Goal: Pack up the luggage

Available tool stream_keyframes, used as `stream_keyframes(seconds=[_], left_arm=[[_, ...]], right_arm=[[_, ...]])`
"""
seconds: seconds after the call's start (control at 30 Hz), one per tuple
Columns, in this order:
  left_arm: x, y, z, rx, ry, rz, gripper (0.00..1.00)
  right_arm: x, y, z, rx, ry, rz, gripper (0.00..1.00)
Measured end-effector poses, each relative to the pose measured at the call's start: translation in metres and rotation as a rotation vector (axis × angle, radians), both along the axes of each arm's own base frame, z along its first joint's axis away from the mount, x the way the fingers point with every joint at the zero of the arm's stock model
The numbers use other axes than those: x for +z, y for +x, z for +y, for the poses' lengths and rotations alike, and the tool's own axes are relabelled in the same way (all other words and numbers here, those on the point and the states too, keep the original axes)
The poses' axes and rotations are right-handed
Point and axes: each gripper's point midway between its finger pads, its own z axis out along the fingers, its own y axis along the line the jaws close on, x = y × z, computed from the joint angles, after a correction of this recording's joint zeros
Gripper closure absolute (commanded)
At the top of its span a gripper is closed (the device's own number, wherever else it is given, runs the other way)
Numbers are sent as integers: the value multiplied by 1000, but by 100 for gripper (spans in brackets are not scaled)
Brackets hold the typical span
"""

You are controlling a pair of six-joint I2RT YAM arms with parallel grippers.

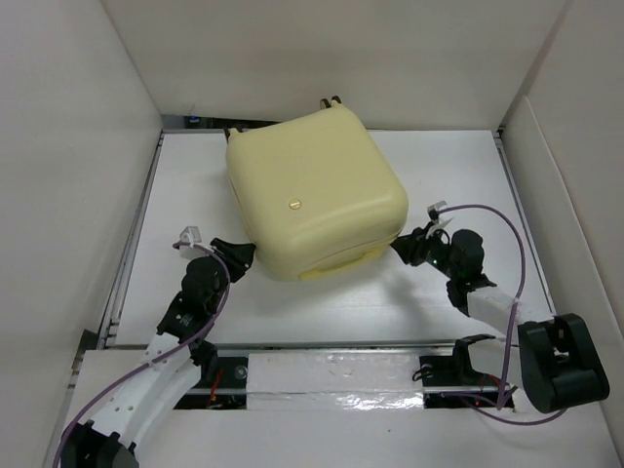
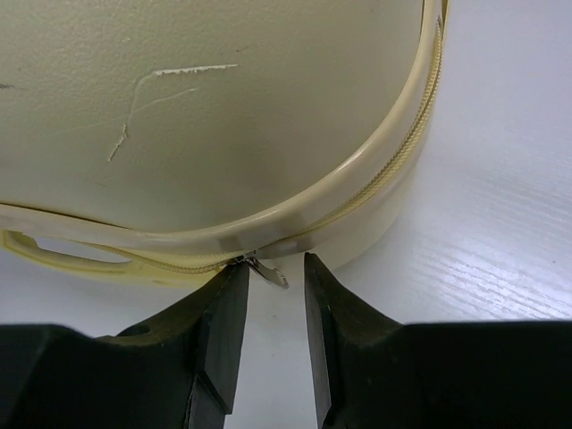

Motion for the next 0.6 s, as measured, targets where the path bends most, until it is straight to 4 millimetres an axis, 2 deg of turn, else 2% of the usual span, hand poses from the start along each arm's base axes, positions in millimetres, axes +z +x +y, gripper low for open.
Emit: stream_keyframes(seconds=[0.07,0.2,0.27,0.4,0.6], left_arm=[[0,2,-1,-1,0,-4,66],[1,5,-3,-7,-3,-11,67],[1,5,-5,-16,-8,-20,69],[1,7,-6,-25,-23,-48,70],[1,18,5,42,-11,-72,70]], right_arm=[[0,3,3,4,-3,-4,69],[0,8,9,1,-9,-7,93],[-1,5,17,4,-13,-5,98],[0,2,20,-61,-45,-2,100],[-1,-23,44,-84,-178,54,100]])
